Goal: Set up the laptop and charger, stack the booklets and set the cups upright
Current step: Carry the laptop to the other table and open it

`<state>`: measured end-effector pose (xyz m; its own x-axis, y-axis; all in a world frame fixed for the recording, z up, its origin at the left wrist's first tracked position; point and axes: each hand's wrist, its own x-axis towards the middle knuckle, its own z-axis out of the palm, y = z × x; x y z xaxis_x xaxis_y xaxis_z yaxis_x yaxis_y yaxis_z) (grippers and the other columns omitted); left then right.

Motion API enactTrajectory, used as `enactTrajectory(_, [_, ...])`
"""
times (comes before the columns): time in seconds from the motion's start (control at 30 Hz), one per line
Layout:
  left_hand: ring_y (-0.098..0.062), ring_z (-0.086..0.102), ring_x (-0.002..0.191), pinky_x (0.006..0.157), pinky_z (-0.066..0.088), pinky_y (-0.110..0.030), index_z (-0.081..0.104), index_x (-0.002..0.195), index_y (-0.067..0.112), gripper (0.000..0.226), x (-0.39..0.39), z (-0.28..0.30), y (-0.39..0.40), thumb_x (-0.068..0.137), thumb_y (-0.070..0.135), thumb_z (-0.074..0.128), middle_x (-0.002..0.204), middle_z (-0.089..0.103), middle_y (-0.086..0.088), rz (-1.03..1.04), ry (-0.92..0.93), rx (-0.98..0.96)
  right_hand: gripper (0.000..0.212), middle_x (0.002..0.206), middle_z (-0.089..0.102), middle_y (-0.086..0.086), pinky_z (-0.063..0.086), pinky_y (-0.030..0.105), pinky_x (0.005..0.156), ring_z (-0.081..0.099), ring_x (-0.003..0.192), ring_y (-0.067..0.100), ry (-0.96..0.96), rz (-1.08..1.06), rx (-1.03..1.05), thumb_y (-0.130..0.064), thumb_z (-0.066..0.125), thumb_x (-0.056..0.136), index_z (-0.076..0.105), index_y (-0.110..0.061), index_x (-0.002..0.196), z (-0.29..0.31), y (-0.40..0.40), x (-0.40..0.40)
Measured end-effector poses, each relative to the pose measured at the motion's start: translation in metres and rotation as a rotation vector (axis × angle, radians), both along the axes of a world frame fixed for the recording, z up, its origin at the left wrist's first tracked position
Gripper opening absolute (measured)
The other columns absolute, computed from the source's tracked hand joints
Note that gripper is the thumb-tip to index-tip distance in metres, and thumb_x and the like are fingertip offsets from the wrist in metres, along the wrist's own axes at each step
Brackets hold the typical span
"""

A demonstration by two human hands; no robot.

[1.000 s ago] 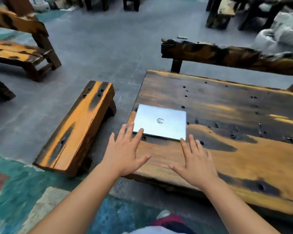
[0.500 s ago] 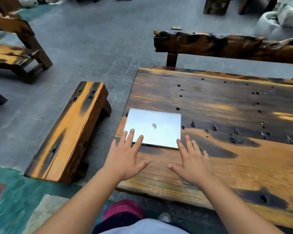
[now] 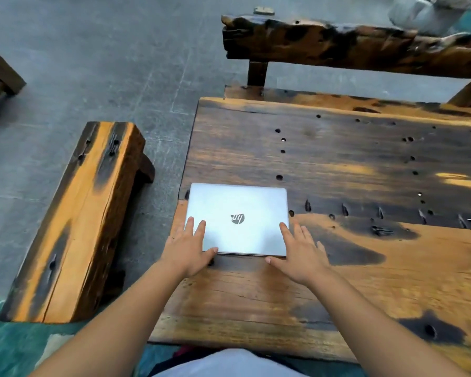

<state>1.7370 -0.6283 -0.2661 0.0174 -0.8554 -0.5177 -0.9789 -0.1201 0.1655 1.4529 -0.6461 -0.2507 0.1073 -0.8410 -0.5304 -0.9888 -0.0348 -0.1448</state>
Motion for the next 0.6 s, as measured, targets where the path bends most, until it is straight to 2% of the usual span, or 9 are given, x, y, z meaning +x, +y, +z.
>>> enactTrajectory(0.2, [-0.026, 0.011, 0.151, 0.119, 0.024, -0.046, 0.009, 0.157, 0.015, 0.085, 0.026, -0.025, -0.04, 0.094, 0.052, 0.052, 0.166, -0.006, -0.007, 0.188, 0.271, 0.147, 0.101, 0.166, 0.005, 0.004, 0.027, 0.053, 0.116, 0.012, 0.151, 0.03, -0.147, -0.212, 0.131, -0.068, 0.059, 0.08, 0.008, -0.027, 0.156, -0.031, -0.048, 0.002])
enactTrajectory(0.33, [-0.032, 0.025, 0.146, 0.115, 0.031, -0.045, 0.017, 0.155, 0.012, 0.082, 0.037, -0.043, -0.063, 0.093, 0.046, 0.057, 0.163, 0.015, -0.011, 0.236, 0.296, 0.152, 0.1, 0.162, 0.017, 0.006, 0.031, 0.048, 0.114, 0.023, 0.147, 0.031, -0.233, -0.34, 0.171, -0.062, 0.066, 0.08, 0.015, -0.02, 0.156, -0.056, -0.072, 0.001])
enactTrajectory(0.4, [-0.035, 0.033, 0.14, 0.11, 0.036, -0.047, 0.024, 0.151, 0.013, 0.076, 0.039, -0.051, -0.075, 0.091, 0.041, 0.061, 0.159, 0.022, -0.011, 0.293, 0.32, 0.116, 0.091, 0.155, 0.032, 0.009, 0.039, 0.045, 0.106, 0.037, 0.138, 0.033, -0.279, -0.406, 0.179, -0.055, 0.07, 0.08, 0.026, -0.019, 0.152, -0.068, -0.085, 0.001])
enactTrajectory(0.5, [-0.034, 0.035, 0.139, 0.111, 0.035, -0.047, 0.023, 0.152, 0.016, 0.077, 0.037, -0.062, -0.09, 0.09, 0.034, 0.064, 0.159, 0.023, -0.008, 0.411, 0.387, 0.085, 0.065, 0.132, 0.055, 0.005, 0.048, 0.042, 0.09, 0.055, 0.115, 0.028, -0.415, -0.605, 0.169, -0.044, 0.076, 0.078, 0.047, -0.021, 0.13, -0.085, -0.1, 0.002])
enactTrajectory(0.6, [-0.031, 0.048, 0.128, 0.106, 0.041, -0.045, 0.035, 0.146, 0.015, 0.066, 0.03, -0.071, -0.099, 0.088, 0.03, 0.066, 0.145, 0.046, -0.008, 0.572, 0.492, 0.076, 0.048, 0.122, 0.061, 0.006, 0.046, 0.036, 0.076, 0.056, 0.095, 0.022, -0.434, -0.79, 0.187, -0.039, 0.077, 0.079, 0.05, -0.017, 0.112, -0.098, -0.109, 0.006])
